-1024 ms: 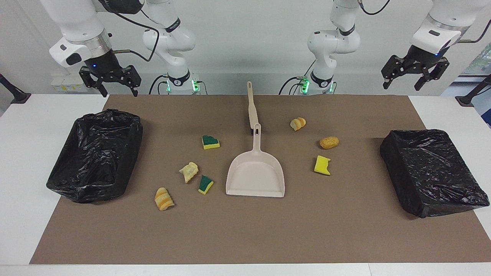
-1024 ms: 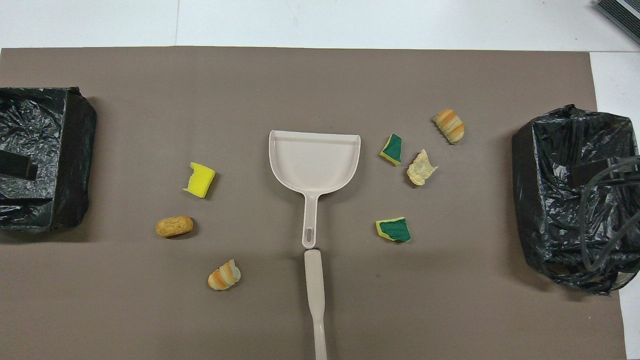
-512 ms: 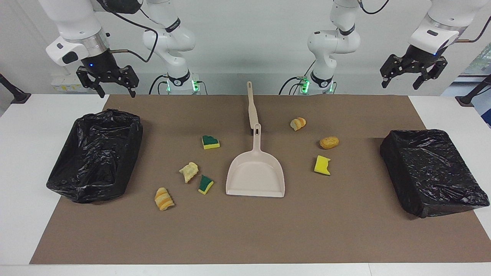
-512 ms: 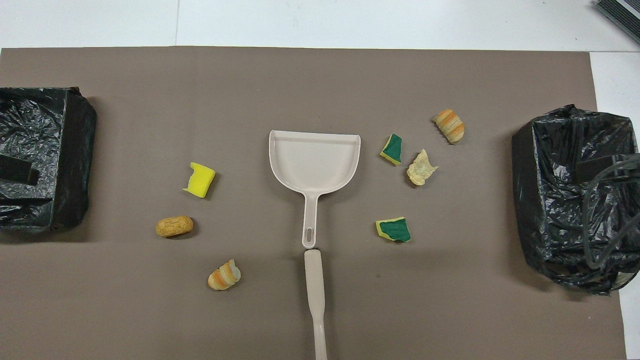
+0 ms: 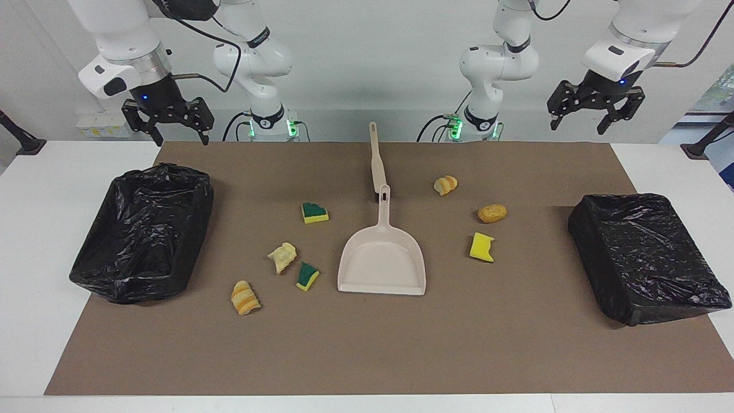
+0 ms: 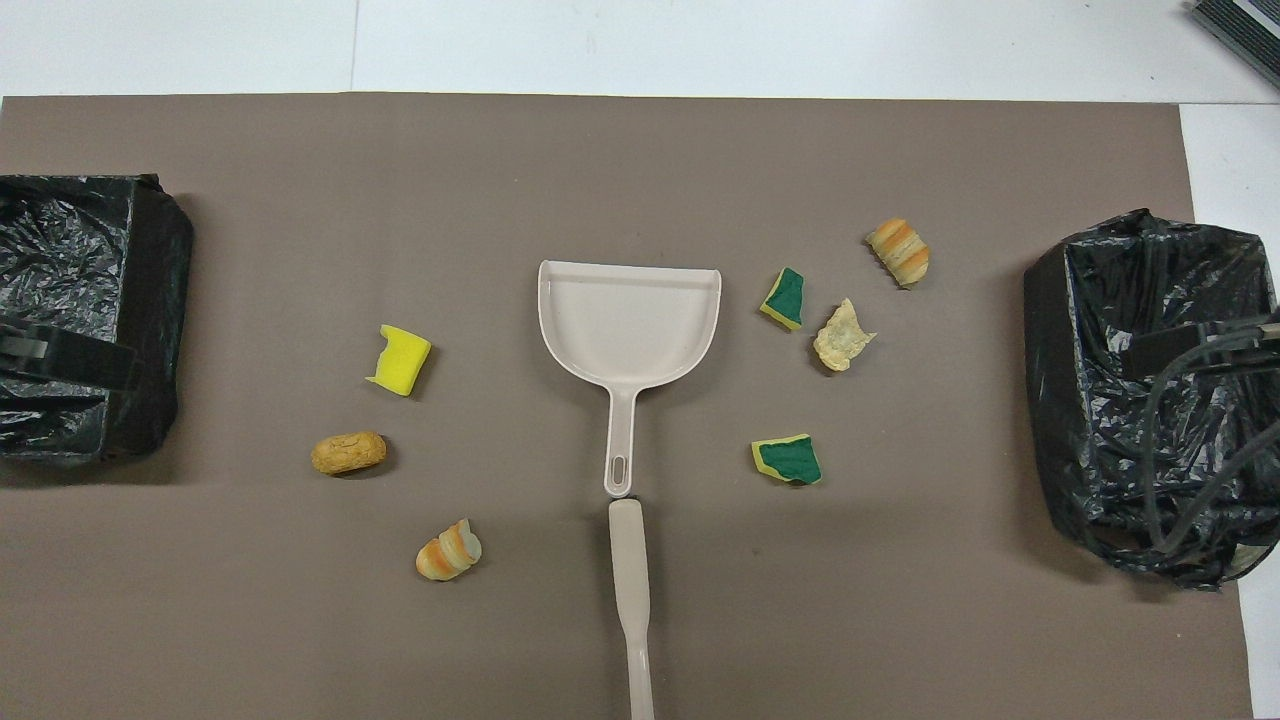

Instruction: Sweep and dump trash in bin

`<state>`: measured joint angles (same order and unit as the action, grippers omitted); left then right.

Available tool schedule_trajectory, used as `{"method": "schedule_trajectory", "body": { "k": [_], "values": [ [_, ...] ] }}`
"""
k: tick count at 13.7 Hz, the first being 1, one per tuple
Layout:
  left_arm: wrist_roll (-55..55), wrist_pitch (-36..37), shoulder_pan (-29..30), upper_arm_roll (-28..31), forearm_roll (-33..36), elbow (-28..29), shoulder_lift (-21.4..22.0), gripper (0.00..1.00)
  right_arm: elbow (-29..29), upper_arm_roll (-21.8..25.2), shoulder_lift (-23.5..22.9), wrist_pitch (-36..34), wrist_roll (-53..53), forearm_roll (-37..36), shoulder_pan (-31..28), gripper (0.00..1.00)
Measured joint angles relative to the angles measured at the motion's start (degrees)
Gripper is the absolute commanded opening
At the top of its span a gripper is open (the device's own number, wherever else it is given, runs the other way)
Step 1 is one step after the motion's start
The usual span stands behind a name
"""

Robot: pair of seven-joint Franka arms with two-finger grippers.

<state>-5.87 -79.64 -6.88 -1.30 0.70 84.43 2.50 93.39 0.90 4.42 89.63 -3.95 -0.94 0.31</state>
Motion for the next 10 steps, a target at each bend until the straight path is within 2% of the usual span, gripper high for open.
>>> {"method": "schedule_trajectory", "body": {
  "k": [2,7,10],
  "values": [
    [0.01,-1.95,-2.31,-0.18,-0.48,4.03,1.23,1.0,1.58,-0.31,0.01,2.42,0.41,1.4,1.35,1.0],
    [0.13,-13.23,-6.34,-0.42,-0.75,19.81,5.29,1.0,2.77,-0.66,-1.24,3.82,5.2,2.32,6.06,1.0],
    [1.14,-16.87,-12.59,-0.58,-1.0,26.96,6.28,1.0,2.81,-0.71,-2.96,4.28,9.06,2.47,8.6,1.0]
  ]
}}
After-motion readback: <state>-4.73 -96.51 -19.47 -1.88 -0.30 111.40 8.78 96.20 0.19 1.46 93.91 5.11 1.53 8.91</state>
